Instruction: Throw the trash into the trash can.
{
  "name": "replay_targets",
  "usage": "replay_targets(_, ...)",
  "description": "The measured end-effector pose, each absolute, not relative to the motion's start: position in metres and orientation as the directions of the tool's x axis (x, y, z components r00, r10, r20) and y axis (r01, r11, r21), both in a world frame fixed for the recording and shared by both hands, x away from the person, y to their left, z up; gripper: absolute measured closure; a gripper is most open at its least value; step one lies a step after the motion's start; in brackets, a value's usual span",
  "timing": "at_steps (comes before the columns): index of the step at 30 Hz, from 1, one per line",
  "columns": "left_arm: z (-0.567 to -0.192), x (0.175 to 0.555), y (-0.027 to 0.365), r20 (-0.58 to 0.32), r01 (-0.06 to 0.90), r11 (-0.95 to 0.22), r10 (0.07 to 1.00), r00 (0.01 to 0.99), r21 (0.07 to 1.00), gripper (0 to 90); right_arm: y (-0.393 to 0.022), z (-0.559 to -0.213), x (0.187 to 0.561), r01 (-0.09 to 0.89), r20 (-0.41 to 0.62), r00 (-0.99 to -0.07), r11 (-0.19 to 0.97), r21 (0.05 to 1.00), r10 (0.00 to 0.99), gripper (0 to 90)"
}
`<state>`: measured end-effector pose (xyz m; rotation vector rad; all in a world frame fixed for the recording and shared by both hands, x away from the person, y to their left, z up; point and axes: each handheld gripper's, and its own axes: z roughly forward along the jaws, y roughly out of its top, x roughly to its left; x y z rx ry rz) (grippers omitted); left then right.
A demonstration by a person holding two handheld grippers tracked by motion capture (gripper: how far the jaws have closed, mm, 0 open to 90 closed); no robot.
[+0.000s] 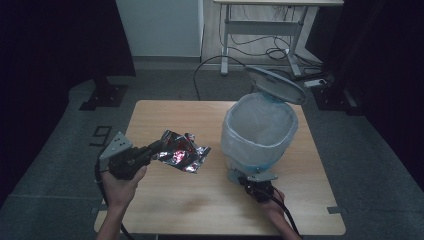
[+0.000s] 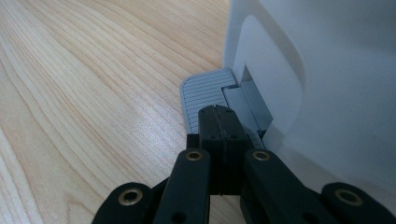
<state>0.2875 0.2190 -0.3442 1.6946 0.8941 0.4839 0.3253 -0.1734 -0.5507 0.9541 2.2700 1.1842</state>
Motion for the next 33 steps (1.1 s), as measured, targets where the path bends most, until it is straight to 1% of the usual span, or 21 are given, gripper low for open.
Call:
replay_targets(10,-0.333,0.293,0.212,-0.115,0.304,-0.114,0.758,0.643,0.946,90.0,-0.174,-0.551,0.325,0.383,-0.040,-0.685,0.406,0.830,0.728,90.0)
replay_targets(33,-0.290,0.300,0.204,-0.091,0.246,-0.102,0.742,0.664,0.964,90.0,-0.174,-0.551,0.325,0.387,-0.037,-0.684,0.405,0.828,0.729,90.0)
